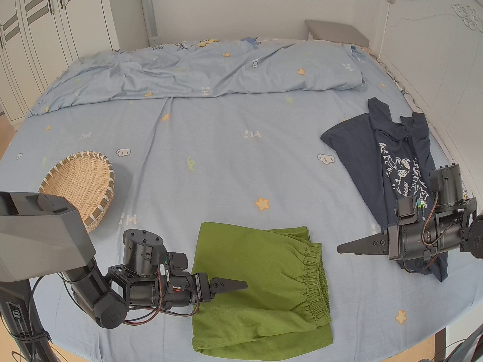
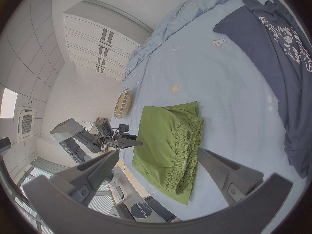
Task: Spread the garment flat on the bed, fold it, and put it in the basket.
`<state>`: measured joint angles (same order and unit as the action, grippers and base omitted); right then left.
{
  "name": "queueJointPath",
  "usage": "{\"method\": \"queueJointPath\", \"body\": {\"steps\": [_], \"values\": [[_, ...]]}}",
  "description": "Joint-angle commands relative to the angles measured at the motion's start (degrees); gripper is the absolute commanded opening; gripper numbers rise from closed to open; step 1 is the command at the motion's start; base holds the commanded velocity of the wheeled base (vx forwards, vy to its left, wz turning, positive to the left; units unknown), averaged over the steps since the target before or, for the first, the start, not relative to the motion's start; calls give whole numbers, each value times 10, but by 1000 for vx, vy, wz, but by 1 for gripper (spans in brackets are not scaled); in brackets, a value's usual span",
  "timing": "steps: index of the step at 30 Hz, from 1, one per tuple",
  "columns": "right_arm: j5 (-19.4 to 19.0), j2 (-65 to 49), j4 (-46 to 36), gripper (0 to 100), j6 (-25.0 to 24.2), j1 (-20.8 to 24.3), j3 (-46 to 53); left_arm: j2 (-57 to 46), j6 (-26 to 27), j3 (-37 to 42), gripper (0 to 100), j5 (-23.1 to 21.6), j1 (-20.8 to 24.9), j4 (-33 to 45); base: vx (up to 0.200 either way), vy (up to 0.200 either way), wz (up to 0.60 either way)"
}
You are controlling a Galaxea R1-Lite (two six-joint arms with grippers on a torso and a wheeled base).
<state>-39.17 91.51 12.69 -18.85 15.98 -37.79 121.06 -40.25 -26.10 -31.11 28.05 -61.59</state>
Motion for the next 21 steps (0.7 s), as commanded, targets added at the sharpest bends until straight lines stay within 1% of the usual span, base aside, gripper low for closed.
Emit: {"method": "queueJointPath", "body": {"steps": [1,3,5,6,19,21], "values": [[0,0,1,100,0,1,0,16,-4,0,100,0,6,-14,0,0,0],[0,0,1,100,0,1,0,15,-7,0,100,0,7,-18,0,0,0],[0,0,1,100,0,1,1,11,-23,0,100,0,7,-25,0,0,0],[0,0,1,100,0,1,1,10,-27,2,0,0,6,-27,0,0,0],[0,-1,-1,100,0,1,1,4,-35,7,0,4,-8,-28,0,0,0],[0,1,-1,100,0,1,0,-20,-35,3,0,11,-11,-19,0,0,0]]}}
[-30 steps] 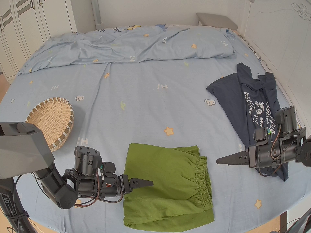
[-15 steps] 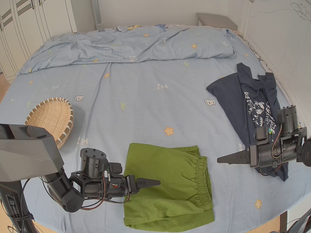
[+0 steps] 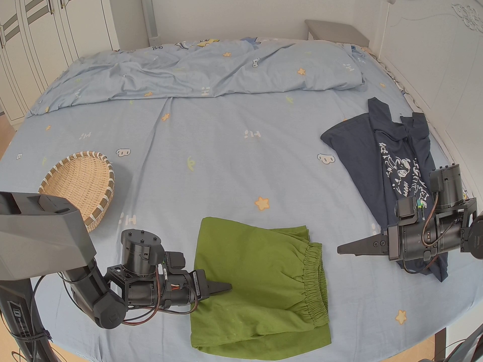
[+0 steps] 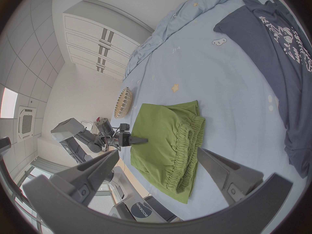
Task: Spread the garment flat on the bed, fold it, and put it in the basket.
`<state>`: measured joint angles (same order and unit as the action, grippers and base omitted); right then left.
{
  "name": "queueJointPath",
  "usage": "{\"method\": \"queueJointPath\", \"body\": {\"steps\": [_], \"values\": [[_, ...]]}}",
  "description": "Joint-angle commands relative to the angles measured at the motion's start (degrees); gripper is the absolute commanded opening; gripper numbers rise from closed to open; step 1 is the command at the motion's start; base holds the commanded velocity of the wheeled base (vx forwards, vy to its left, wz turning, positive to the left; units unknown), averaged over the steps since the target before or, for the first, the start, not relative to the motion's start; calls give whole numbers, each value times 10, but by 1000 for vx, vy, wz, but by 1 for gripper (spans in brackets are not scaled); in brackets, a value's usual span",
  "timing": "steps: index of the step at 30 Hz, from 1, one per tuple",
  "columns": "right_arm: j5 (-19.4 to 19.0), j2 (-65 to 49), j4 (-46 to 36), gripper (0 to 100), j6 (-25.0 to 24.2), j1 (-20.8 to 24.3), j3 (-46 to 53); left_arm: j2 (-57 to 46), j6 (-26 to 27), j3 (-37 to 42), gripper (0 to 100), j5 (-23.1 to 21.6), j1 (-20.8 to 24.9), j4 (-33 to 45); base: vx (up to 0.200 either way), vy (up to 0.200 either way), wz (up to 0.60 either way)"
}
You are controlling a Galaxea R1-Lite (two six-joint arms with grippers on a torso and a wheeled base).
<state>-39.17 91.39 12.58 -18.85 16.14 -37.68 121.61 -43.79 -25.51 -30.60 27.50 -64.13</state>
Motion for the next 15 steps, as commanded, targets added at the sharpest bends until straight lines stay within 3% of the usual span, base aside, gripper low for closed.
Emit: {"method": "queueJointPath", "body": {"steps": [1,4,8,12,15], "values": [[0,2,0,100,0,-1,-1,-40,-1,-2,0,8,-10,14,0,0,0],[0,1,1,100,0,-1,-2,-103,4,-28,0,8,-27,90,0,0,0],[0,0,3,100,-4,-2,-2,-187,28,-166,0,9,-32,372,0,0,0],[0,1,3,100,-4,-7,-3,-200,150,-279,0,-5,-54,622,0,0,0],[0,0,3,100,-4,-7,-3,-199,239,-307,0,-45,-76,710,0,0,0]]}}
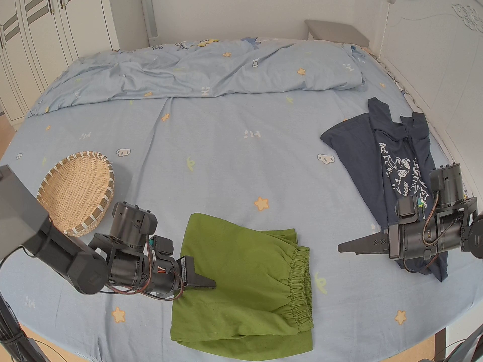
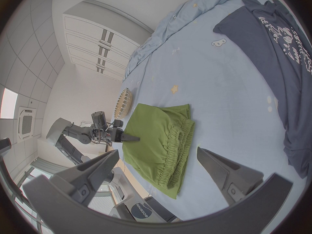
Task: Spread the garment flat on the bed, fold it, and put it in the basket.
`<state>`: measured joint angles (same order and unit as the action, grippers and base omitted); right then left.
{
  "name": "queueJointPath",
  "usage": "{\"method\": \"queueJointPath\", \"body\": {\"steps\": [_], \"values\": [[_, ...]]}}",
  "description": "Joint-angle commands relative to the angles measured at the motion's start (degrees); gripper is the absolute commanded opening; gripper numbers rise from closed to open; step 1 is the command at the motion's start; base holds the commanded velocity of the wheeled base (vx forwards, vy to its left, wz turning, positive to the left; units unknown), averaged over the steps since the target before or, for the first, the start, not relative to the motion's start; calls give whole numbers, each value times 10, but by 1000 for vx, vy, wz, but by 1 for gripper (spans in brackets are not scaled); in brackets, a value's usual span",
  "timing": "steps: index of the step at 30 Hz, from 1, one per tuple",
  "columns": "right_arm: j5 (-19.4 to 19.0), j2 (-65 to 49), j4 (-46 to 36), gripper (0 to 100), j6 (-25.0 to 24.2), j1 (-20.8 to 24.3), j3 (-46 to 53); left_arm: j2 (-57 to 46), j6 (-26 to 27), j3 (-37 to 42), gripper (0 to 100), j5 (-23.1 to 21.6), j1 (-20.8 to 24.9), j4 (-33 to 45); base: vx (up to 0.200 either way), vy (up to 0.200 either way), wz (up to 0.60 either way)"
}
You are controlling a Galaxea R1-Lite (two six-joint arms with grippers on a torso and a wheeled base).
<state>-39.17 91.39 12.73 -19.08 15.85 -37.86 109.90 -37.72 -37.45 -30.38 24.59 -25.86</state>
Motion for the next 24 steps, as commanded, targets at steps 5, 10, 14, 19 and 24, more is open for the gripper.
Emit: {"method": "queueJointPath", "body": {"steps": [5,10,14,19,24], "values": [[0,0,2,100,-2,-5,0,-79,232,-188,0,-82,-76,340,0,0,0],[0,0,3,100,-2,-4,0,-83,254,-184,0,-76,-74,339,0,0,0],[0,1,3,100,-2,-5,0,-85,259,-188,0,-76,-74,340,0,0,0],[0,2,3,100,-1,-4,1,-85,257,-192,0,-76,-80,338,0,80,0],[0,1,2,100,0,-3,1,-92,254,-201,0,-77,-85,342,0,200,0]]}}
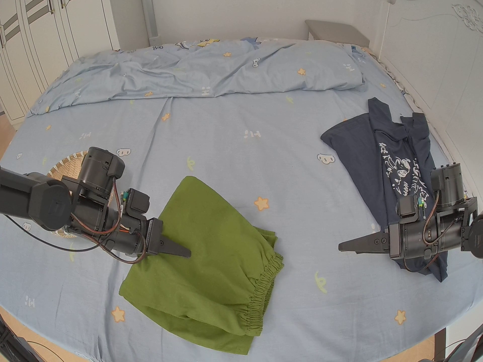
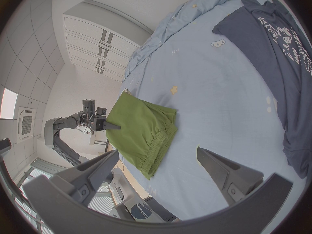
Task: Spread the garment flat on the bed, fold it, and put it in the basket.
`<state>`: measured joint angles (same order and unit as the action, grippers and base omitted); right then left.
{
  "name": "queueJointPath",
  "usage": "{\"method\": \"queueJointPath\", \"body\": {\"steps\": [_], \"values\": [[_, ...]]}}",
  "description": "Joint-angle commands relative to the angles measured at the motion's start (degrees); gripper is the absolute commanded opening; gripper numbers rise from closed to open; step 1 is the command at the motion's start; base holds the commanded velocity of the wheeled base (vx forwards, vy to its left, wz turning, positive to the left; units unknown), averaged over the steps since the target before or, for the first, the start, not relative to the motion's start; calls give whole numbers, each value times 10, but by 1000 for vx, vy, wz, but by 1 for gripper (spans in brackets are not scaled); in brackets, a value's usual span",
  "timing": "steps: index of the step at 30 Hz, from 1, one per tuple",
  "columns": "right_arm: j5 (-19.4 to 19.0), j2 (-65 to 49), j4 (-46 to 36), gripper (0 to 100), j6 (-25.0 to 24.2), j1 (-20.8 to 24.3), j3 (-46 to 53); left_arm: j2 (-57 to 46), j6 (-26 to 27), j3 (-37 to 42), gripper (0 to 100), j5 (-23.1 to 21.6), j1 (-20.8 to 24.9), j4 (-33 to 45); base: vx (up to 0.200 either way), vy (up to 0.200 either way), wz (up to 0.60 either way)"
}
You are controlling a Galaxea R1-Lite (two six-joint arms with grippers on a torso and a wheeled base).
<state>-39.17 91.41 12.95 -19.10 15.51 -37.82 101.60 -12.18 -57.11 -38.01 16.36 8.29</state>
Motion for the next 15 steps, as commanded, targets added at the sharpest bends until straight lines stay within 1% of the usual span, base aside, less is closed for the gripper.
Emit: {"method": "queueJointPath", "body": {"steps": [1,15], "values": [[0,1,0,100,0,1,-1,-9,-1,-5,0,0,-2,1,0,200,0],[0,-1,1,100,-1,0,-3,-7,0,1,0,0,4,1,0,200,0]]}}
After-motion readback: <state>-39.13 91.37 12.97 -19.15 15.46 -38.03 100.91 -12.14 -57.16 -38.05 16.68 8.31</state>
